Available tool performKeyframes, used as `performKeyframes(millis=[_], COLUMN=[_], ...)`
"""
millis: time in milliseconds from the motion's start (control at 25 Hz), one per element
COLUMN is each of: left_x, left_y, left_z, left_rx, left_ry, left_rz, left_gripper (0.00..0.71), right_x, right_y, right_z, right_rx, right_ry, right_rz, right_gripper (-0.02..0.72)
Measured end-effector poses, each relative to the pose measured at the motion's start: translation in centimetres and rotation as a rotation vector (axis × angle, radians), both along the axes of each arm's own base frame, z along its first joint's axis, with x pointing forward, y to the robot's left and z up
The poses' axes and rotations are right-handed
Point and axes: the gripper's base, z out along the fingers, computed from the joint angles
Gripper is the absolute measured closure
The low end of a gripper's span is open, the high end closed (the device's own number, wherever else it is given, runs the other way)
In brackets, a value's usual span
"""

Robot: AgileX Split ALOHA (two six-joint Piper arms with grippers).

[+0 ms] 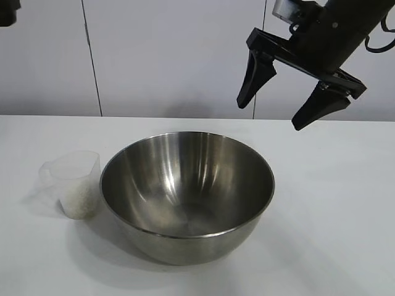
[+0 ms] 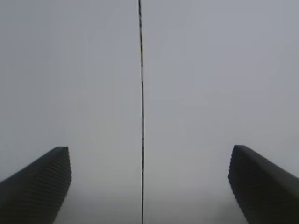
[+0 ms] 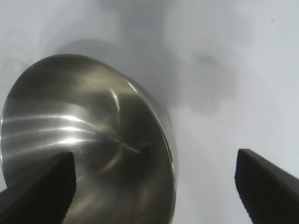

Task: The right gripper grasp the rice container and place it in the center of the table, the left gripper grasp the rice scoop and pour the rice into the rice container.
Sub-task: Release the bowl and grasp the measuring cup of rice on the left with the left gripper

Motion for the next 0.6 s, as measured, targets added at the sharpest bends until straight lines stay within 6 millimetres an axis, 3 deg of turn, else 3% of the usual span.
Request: performKeyframes(millis=[600], left_x=[-6.5], left_y=[1.5], left_z=[-7.9], left_rx=[0.238], left_ry=[0.313], left_rz=[-0.109], left_gripper=[0.056], right_x=[0.0], right_y=[-0.1], right_z=[-0.1], right_rx=[-0.019], right_ry=[-0.004], right_rz=[0.007], right_gripper=[0.063])
